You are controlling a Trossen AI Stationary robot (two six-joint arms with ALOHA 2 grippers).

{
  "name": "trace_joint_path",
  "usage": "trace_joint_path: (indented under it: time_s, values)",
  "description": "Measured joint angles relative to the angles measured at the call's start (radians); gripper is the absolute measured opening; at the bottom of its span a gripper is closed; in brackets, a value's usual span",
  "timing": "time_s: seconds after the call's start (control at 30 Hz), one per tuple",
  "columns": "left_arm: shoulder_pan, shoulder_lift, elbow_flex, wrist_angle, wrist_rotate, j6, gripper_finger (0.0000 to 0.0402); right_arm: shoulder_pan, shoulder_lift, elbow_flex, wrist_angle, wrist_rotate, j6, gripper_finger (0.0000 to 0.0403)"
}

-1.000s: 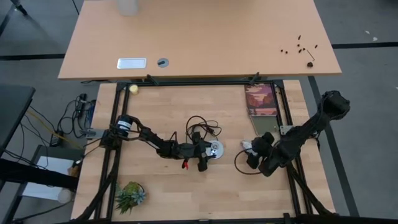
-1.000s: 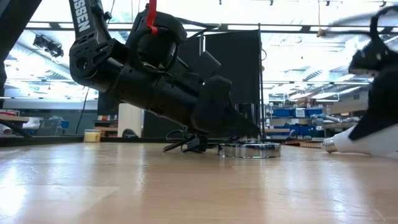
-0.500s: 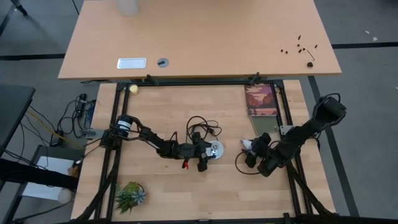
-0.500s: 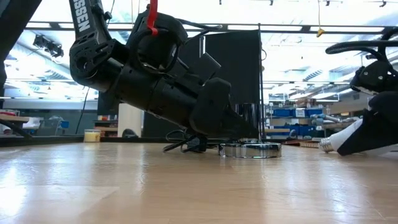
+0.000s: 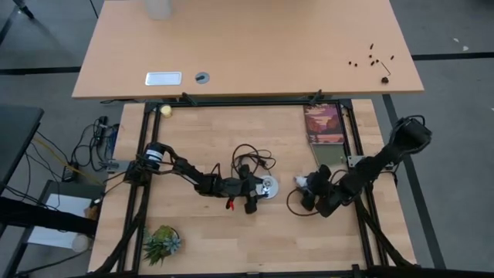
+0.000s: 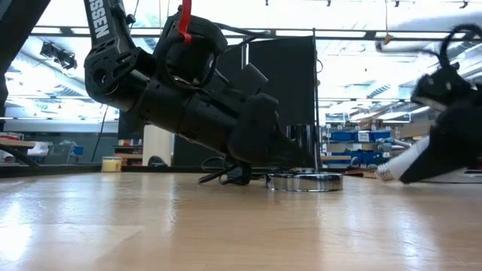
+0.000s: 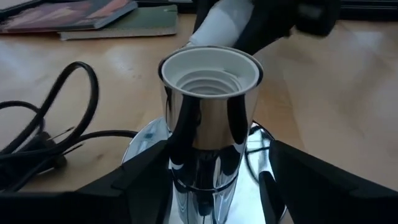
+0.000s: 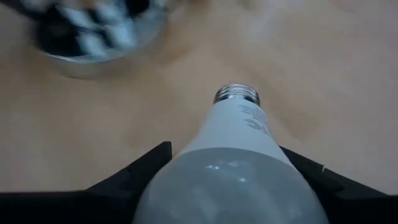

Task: Screw lightbulb
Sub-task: Insert the lightbulb into the silver lamp

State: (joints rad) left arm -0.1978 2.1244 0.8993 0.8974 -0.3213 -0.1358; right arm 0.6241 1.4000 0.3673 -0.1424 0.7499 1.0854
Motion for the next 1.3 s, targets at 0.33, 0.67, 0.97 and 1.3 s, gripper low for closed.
trace_joint_path:
  time_s: [0.33, 0.67, 0.97, 1.3]
  values:
    - [0.0, -0.001, 0.0, -0.001, 0.091, 0.054, 0.028, -0.207, -0.075, 0.423, -0.398, -0.408, -0.456, 0.0253]
    - [0.0, -0.001, 0.0, 0.067, 0.103, 0.159, 0.028, -0.426, 0.163, 0.936, -0.873, -0.796, -0.814, 0.0256]
    - [-0.002, -0.001, 0.002, 0.076, 0.071, 0.124, 0.028, -0.452, 0.426, 1.265, -1.111, -0.883, -0.993, 0.0261]
    - [-0.015, -0.001, 0.0, 0.063, 0.066, 0.079, 0.028, -0.506, 0.576, 1.385, -1.217, -0.968, -1.105, 0.0266]
